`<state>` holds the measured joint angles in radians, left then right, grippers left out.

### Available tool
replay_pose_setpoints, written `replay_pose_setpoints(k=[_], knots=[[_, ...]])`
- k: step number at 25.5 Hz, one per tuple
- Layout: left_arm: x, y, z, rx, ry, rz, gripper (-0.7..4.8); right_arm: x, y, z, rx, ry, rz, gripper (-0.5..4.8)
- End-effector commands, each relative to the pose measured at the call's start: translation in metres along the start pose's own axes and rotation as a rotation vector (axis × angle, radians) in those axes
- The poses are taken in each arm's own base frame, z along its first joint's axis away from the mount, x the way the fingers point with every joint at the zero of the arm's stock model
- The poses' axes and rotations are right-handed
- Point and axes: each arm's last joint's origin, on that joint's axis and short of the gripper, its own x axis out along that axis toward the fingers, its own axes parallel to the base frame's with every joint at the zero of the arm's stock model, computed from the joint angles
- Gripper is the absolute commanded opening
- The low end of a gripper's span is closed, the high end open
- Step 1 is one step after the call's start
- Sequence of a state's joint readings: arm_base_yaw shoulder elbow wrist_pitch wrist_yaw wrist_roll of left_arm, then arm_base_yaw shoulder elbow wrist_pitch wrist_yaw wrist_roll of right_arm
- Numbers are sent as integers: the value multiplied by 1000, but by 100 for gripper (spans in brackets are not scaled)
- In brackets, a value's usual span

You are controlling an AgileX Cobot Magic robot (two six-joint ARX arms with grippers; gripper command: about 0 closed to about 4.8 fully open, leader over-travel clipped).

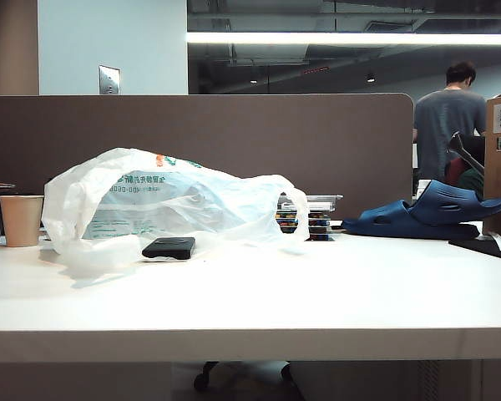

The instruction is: Put the power bank into the bag.

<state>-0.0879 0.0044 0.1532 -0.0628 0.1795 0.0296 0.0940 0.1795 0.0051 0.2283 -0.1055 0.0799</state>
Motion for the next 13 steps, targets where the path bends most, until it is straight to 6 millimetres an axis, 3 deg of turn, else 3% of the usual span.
replay_pose_setpoints(k=[1, 13], knots=[[1, 0, -4, 13, -3, 2, -6, -2, 0, -2, -12, 1, -2, -7], [3, 0, -7, 38, -36, -4, -6, -11, 1, 0, -58, -29, -1, -7]])
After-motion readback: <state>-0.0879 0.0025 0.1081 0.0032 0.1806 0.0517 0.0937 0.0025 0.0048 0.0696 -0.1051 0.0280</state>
